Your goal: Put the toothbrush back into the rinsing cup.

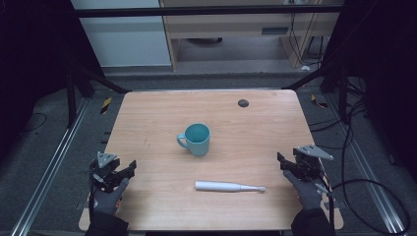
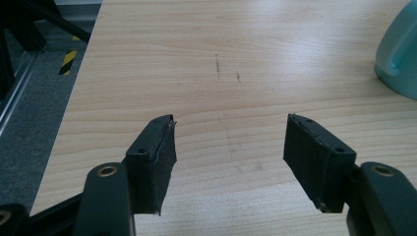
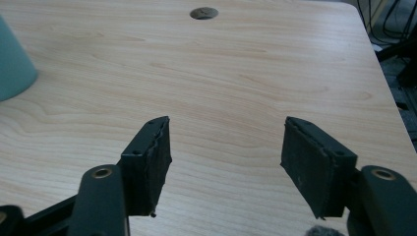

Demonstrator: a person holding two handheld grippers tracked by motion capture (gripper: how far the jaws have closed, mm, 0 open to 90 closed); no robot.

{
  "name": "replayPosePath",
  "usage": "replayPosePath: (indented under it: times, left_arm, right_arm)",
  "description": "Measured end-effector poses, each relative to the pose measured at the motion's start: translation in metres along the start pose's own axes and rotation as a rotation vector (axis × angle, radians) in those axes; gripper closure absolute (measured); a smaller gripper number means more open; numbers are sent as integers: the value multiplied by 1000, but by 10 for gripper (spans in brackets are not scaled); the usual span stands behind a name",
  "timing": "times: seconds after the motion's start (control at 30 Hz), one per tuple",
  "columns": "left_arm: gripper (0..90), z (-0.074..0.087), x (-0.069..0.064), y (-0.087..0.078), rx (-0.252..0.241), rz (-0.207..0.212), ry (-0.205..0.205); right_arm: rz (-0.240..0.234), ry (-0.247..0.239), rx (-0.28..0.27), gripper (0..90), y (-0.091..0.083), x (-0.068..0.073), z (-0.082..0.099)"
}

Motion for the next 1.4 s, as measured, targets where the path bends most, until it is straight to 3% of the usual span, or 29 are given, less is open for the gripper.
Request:
replayPosePath:
  times: [0.13,0.2,0.33,0.43,0.47,0.57,0.7,0.73,0.87,1.03,1.27,1.4]
  left_arm:
    - [376,1,-2,1,3,-13,29]
    - [385,3,-4,2,11,-19,47]
    - [391,2,-5,2,10,-24,68]
    - [404,2,-7,2,11,-16,66]
    - [404,3,-8,3,14,-15,71]
    - [419,3,-10,2,16,-17,75]
    - [431,2,-9,2,17,-23,72]
    - [435,3,-9,2,17,-23,72]
    - [444,3,-9,2,22,-25,76]
    - [449,4,-10,4,35,-22,76]
    - [462,4,-11,4,37,-15,83]
    - [467,5,-12,4,38,-10,88]
  right_arm:
    - [-36,-2,13,408,1,9,-3]
    - [-84,-20,39,462,3,22,-3]
    - [-113,-55,76,502,6,36,-5]
    - [-176,-87,89,554,7,57,-9]
    - [-176,-87,89,554,7,57,-9]
    - [-240,-95,104,597,9,74,-10]
    - [-282,-123,141,652,16,94,-6]
    - [-311,-140,153,688,20,105,-5]
    - [-357,-148,174,747,24,120,-2]
    - [-385,-140,197,793,29,129,3]
    - [-436,-138,232,868,40,153,9]
    - [-446,-145,248,896,43,158,11]
Point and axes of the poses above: each handheld gripper's, and its own axes: y roughly forward along the jaws, z roughly out of its underside, x roughly to its left, the point moved 6 cm from there along y, roughly forward along the jaws, and after that the axes turned 14 degrees about -z, right-handed, at the moved point
